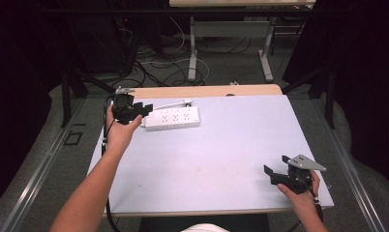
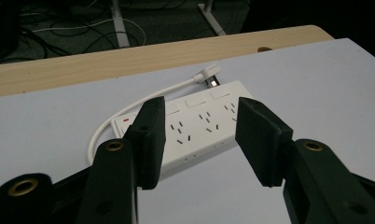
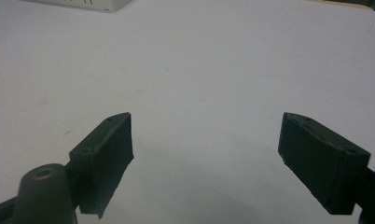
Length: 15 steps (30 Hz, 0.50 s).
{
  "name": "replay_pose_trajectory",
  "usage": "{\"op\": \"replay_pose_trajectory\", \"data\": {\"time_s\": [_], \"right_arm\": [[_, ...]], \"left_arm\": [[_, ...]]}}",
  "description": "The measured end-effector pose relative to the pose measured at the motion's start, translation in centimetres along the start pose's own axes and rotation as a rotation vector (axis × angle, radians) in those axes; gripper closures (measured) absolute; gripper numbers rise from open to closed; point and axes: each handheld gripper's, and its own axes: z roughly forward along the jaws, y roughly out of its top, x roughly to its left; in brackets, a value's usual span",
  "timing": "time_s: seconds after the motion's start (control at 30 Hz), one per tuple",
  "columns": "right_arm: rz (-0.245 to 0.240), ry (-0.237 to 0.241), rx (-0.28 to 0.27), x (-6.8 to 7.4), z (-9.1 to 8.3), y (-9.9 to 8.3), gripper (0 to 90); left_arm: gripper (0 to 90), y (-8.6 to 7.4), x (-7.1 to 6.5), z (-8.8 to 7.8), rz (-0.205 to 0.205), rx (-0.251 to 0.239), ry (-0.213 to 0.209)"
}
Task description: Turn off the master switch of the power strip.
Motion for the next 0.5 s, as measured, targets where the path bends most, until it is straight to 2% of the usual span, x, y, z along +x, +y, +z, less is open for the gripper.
{"op": "replay_pose_trajectory", "data": {"time_s": [0.27, 0.33, 0.5], "right_arm": [[-0.011, -0.004, -0.003, -0.1, 0.0, 0.0, 17.1], [-0.011, -0.003, -0.003, -0.1, 0.0, 0.0, 17.1], [-0.009, -0.004, -0.002, -0.1, 0.0, 0.0, 17.0]], "left_arm": [[62.1, 0.3, 0.3, 1.3, -0.003, 0.036, 0.018], [65.0, 0.5, 0.3, 1.8, -0.005, 0.044, 0.043], [70.5, 0.9, 0.3, 2.6, -0.002, 0.066, 0.073]]}}
